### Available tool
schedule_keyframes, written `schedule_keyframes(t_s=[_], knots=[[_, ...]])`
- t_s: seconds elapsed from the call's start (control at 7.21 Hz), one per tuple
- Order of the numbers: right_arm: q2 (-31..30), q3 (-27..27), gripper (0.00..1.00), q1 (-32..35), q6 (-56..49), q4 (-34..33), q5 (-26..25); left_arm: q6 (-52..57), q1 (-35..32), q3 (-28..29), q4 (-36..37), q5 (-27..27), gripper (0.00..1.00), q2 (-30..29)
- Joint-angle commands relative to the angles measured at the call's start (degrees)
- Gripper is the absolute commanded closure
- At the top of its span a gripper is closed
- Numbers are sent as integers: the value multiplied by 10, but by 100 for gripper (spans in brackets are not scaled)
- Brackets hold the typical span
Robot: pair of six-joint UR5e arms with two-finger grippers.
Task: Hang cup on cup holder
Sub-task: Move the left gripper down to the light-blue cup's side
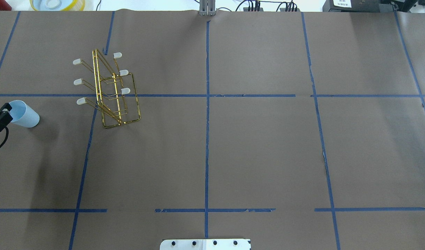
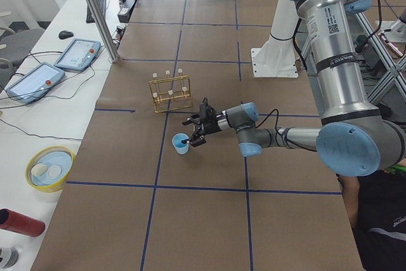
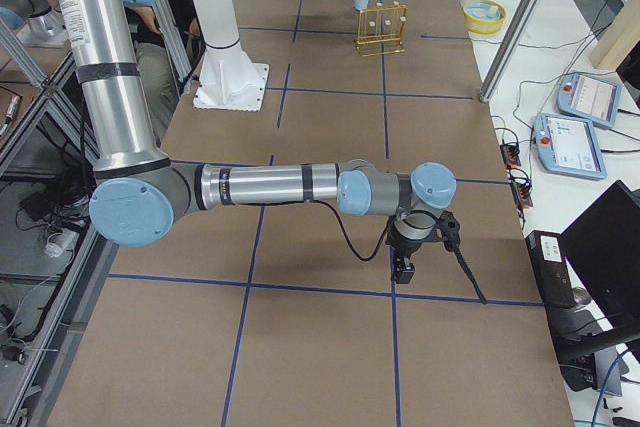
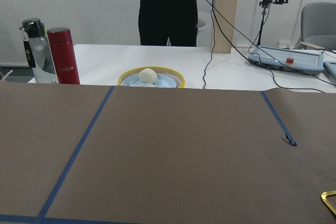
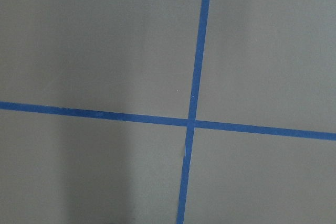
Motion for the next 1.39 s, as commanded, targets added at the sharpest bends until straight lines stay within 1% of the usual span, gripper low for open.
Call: schedule_keyframes(t_s=[0.0,0.14,0.28,0.42,0.83,1.11,1.25], knots=[[0,0,0,0,0,0,0,-56,66,41,-2,84,0,-9],[0,0,0,0,0,0,0,-81,96,59,-2,117,0,-16],[0,0,0,0,0,0,0,-96,110,81,-1,134,0,-28],[0,0,0,0,0,0,0,-98,112,100,-2,138,0,-40],[0,0,0,0,0,0,0,-92,113,117,2,129,0,-65],[0,0,0,0,0,0,0,-89,113,148,1,128,0,-87],[0,0,0,0,0,0,0,-88,113,154,1,128,0,-88]])
